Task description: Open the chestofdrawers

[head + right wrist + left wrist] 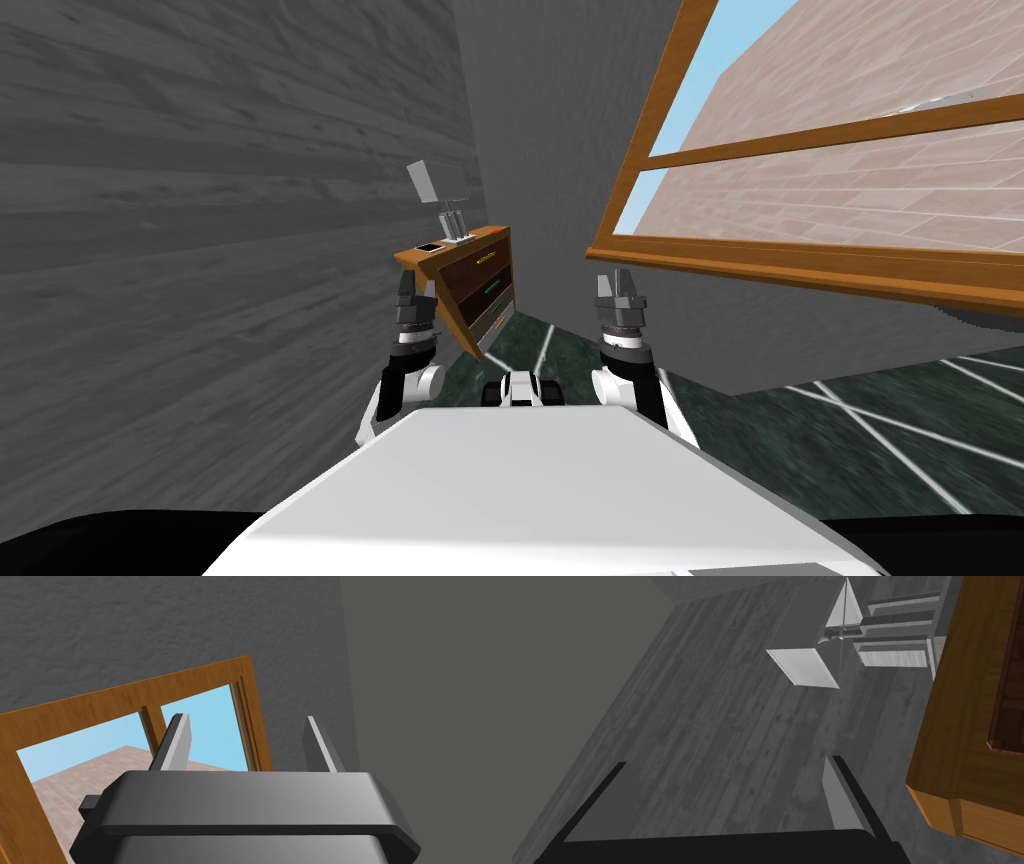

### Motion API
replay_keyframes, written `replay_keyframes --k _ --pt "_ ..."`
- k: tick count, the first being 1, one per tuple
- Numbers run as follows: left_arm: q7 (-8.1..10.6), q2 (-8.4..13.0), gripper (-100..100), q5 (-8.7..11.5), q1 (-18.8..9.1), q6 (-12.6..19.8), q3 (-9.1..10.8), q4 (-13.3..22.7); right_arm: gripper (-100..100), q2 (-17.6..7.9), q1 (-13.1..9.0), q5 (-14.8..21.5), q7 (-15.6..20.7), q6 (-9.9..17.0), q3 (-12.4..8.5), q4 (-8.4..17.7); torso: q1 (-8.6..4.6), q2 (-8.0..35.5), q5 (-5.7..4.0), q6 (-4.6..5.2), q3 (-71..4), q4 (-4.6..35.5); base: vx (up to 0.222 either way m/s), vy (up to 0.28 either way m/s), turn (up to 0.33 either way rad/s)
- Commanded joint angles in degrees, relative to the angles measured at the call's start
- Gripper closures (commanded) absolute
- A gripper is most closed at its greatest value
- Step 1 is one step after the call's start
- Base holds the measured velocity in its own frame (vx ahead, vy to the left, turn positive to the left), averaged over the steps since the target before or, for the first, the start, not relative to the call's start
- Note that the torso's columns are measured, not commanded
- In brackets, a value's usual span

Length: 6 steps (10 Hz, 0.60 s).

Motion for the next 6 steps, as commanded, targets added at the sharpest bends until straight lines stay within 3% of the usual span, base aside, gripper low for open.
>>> replay_keyframes --k 1,6 --pt "0.77 1.36 -100 0.23 -1.23 1.94 -0.39 2.99 0 0.00 0.00 0.00 0.00 0.00 0.00 0.00 0.06 -0.03 0.02 0.00 -0.02 -0.01 0.136 0.036 -0.041" --pt "1.85 1.81 -100 0.57 -3.81 5.49 -1.07 7.85 0 0.00 0.00 0.00 0.00 0.00 0.00 0.00 -0.01 0.14 0.00 0.00 0.09 0.04 0.099 0.025 -0.041"
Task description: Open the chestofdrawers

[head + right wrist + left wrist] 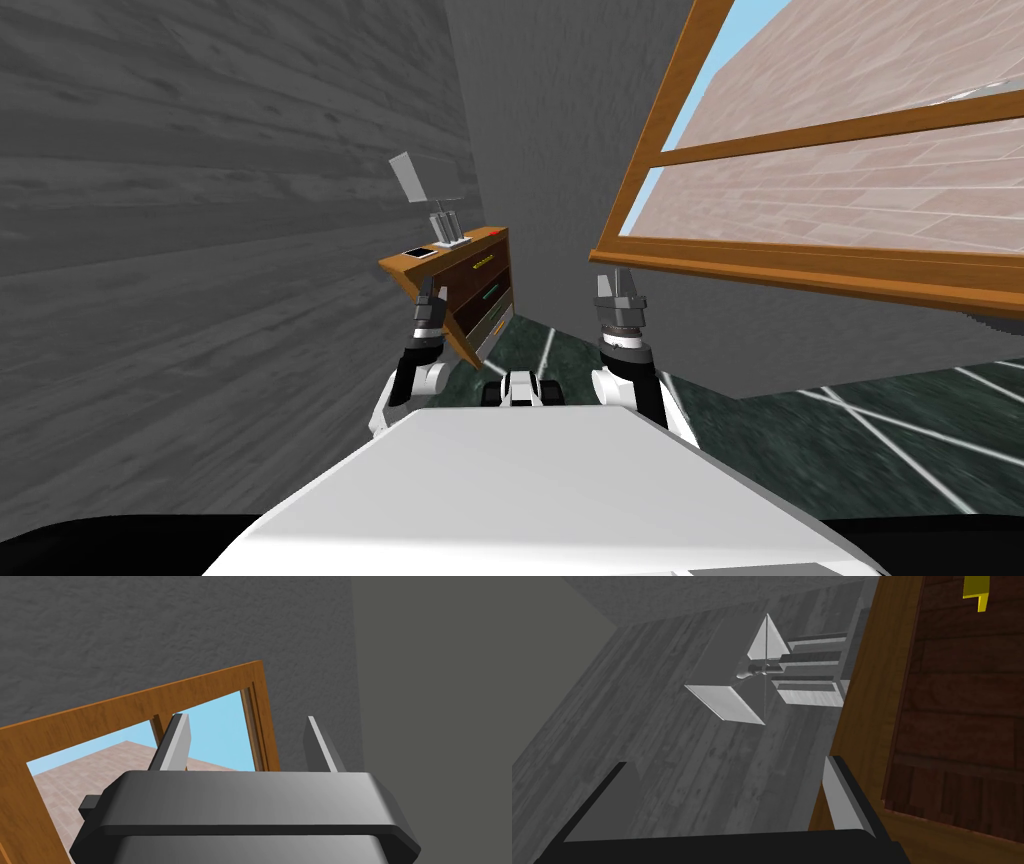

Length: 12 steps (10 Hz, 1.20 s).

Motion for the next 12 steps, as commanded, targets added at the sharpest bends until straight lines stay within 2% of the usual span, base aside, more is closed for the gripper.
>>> replay_keyframes --k 1,9,11,12 --pt "0.77 0.15 -100 0.28 -1.94 2.36 -0.24 3.14 0 0.00 0.00 0.00 0.00 0.00 0.00 0.00 0.01 -0.10 0.01 0.01 -0.05 -0.03 0.125 0.033 -0.051" --pt "2.78 -0.81 -100 0.90 -6.77 9.00 -1.52 12.32 0 0.00 0.00 0.00 0.00 0.00 0.00 0.00 0.03 -0.03 0.01 0.01 -0.01 -0.01 0.125 0.037 -0.052" --pt "3.29 -2.25 -100 1.07 -8.01 10.71 -1.86 14.60 0 0.00 0.01 0.00 0.00 0.00 0.00 0.00 -0.08 -0.13 -0.02 0.01 -0.07 -0.03 0.136 0.029 -0.055" --pt "3.59 -3.85 -100 1.16 -8.71 11.68 -2.04 15.94 0 0.00 0.00 0.00 0.00 0.00 0.00 0.00 -0.06 -0.05 -0.02 0.01 -0.04 -0.02 0.113 0.036 -0.041"
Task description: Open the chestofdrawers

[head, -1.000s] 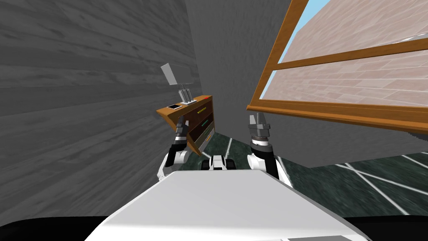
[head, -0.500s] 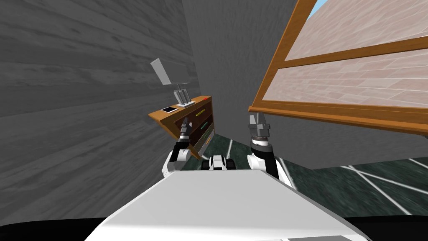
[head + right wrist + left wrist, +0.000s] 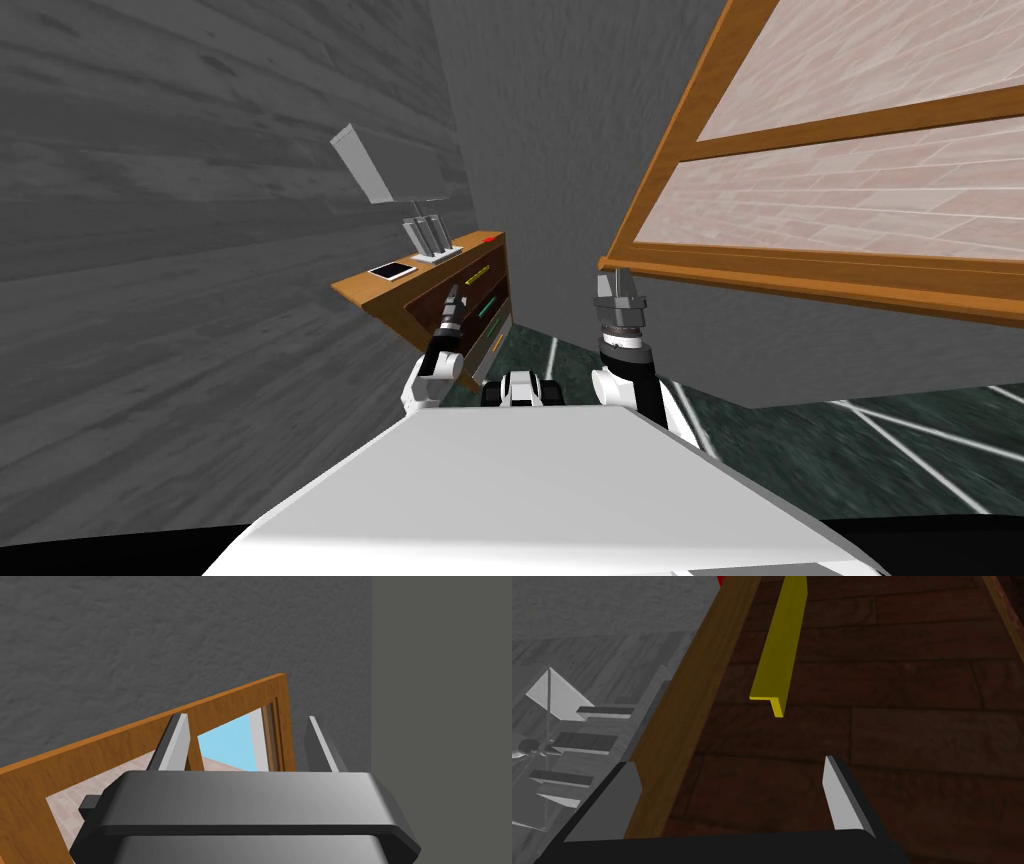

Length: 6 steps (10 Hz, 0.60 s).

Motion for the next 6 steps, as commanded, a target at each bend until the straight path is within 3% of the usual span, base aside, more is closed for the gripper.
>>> replay_keyframes --k 1,4,6 --pt "0.52 -3.10 -100 0.12 -1.12 1.85 -0.44 2.30 0 0.00 0.00 0.00 0.00 0.00 0.00 0.00 0.04 0.07 0.01 -0.01 0.05 0.03 0.094 0.036 -0.038" --pt "0.75 -6.35 -100 0.19 -1.67 2.61 -0.59 3.36 0 0.00 -0.01 0.00 0.00 0.00 0.00 0.00 0.00 0.17 0.00 0.00 0.11 0.06 0.043 0.018 -0.015" --pt "0.71 -5.78 -100 0.30 -1.73 4.05 -0.37 1.81 0 0.01 -0.01 0.00 0.00 0.00 0.00 0.00 0.02 0.09 0.00 -0.01 0.06 0.03 0.038 0.005 -0.003"
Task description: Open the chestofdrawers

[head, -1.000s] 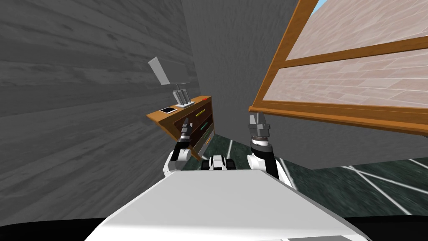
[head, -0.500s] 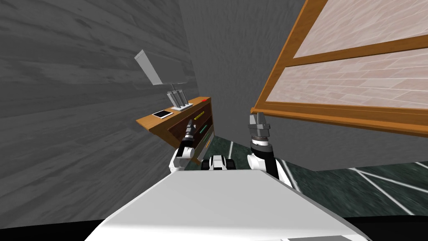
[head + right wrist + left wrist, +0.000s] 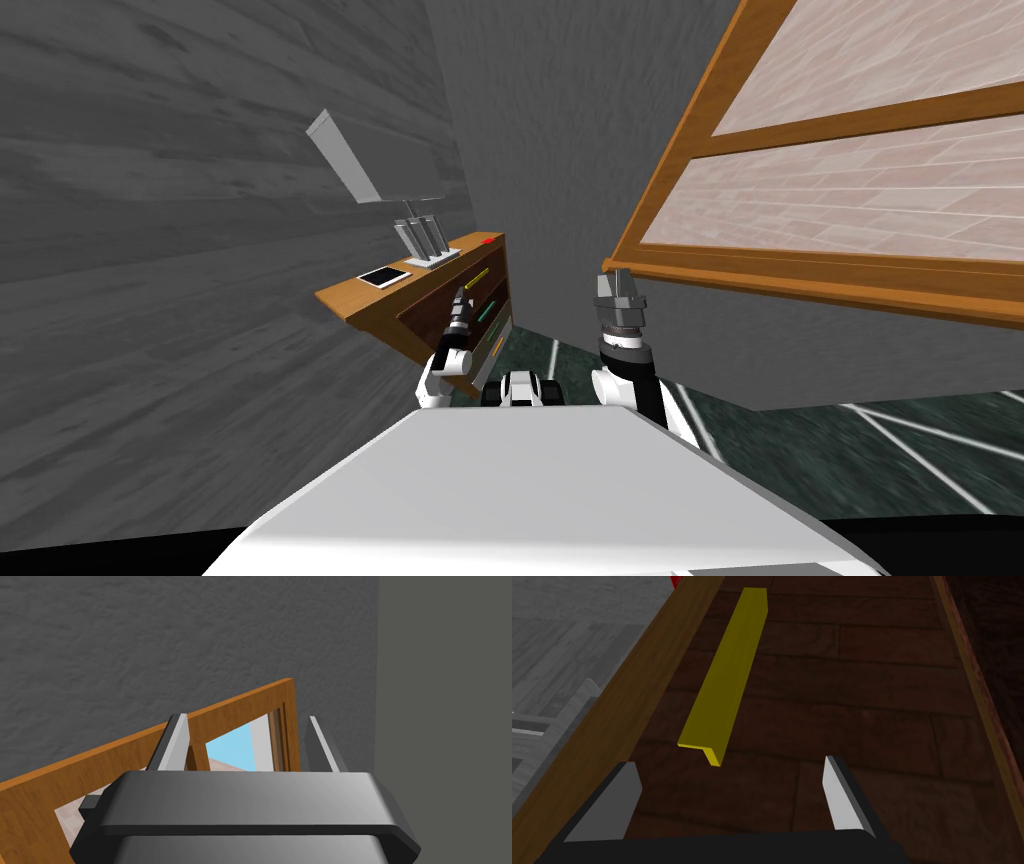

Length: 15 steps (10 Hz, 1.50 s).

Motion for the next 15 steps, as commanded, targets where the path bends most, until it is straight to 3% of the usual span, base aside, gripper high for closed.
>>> replay_keyframes --k 1,2,3,9,10,15 --pt "-0.11 -0.11 -100 0.11 -0.08 2.44 0.21 -2.35 0 0.00 0.01 0.00 0.00 0.00 0.00 0.00 0.03 -0.21 0.01 0.00 -0.12 -0.05 0.109 0.010 -0.003" --pt "-0.05 -0.05 -100 0.10 0.02 1.79 0.16 -1.91 0 0.00 0.01 0.00 0.00 0.00 0.00 0.00 0.05 -0.32 0.02 0.00 -0.20 -0.09 0.049 0.005 0.000" --pt "-0.01 -0.01 100 0.01 -0.01 0.27 0.02 -0.26 0 0.00 0.01 0.00 0.00 0.00 0.00 0.00 0.03 -0.09 0.02 0.00 -0.07 -0.04 -0.056 -0.002 0.010" --pt "-0.59 -0.91 100 -0.33 0.54 2.57 -0.49 -3.21 0 0.02 0.00 0.00 0.00 0.00 0.02 0.00 -0.06 -0.24 -0.02 0.01 -0.14 -0.07 -0.046 -0.131 0.004" --pt "-0.62 0.71 -100 -0.33 0.54 2.74 -0.52 -3.28 0 0.01 0.00 0.00 0.00 0.00 0.01 0.00 0.40 -0.23 0.10 -0.01 -0.14 -0.07 -0.001 -0.021 -0.001" --pt "-0.49 6.71 -100 -0.20 0.55 3.13 -0.44 -3.49 0 0.00 0.00 0.00 0.00 0.00 0.00 0.00 -0.02 -0.06 -0.01 0.01 -0.04 -0.02 0.006 0.024 0.001"
